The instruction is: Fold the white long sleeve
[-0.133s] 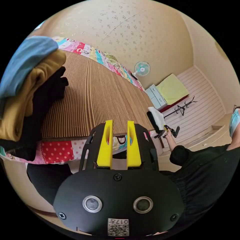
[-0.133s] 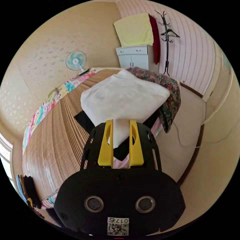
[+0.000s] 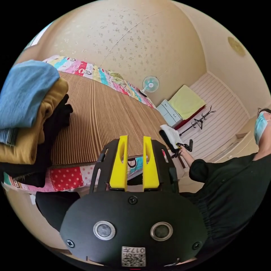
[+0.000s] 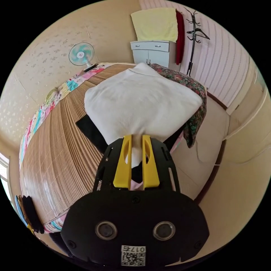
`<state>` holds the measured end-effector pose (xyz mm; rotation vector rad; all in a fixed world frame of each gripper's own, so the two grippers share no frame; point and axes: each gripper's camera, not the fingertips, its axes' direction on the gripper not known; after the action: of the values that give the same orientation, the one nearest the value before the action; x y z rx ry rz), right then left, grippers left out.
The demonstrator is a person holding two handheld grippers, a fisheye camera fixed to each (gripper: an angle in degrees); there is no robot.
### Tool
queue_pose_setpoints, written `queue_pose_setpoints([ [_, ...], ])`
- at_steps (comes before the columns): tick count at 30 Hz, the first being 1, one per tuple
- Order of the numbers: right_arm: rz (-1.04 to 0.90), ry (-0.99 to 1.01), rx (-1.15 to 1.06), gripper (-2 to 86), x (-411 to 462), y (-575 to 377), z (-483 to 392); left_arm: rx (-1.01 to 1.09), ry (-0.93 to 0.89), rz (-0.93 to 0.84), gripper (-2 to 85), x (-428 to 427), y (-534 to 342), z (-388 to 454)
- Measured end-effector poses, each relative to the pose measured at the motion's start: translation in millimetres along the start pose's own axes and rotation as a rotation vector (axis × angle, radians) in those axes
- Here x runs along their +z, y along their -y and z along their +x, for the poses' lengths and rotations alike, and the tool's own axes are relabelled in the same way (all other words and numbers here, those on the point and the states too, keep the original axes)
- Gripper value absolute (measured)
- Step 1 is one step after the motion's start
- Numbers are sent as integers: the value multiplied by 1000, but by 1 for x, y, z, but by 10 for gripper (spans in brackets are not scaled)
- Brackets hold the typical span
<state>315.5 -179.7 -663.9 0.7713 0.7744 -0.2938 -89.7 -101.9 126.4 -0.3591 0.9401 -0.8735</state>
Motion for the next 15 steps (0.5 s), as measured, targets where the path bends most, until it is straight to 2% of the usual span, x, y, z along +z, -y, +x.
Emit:
queue_pose_setpoints([
  [2, 91, 96, -57, 31, -35, 5, -20, 49, -11, 11, 23, -16, 0, 6],
  [4, 240, 366, -82, 21, -94, 6, -40, 125, 8, 39, 2, -38, -2, 14],
  [5, 278, 427, -94, 20, -110, 3, -48, 154, 14, 86, -4, -56, -5, 16],
  [6, 338, 532, -148, 17, -139, -6, -72, 167, -4, 140, -7, -73, -8, 15],
  [8, 373, 614, -277, 14, -172, -30, -127, 181, -66, 213, -9, -95, -13, 9],
  [10, 415, 766, -466, 11, -209, -94, -203, 190, -100, 262, -9, -111, -17, 3],
  [12, 378, 947, -540, 8, -215, -150, -252, 198, -59, 290, -10, -119, -22, 1],
  [14, 257, 1119, -566, 3, -200, -209, -300, 207, -29, 284, -10, -118, -25, 2],
  [15, 112, 1193, -556, -1, -178, -252, -336, 208, -37, 278, -10, -114, -27, 1],
])
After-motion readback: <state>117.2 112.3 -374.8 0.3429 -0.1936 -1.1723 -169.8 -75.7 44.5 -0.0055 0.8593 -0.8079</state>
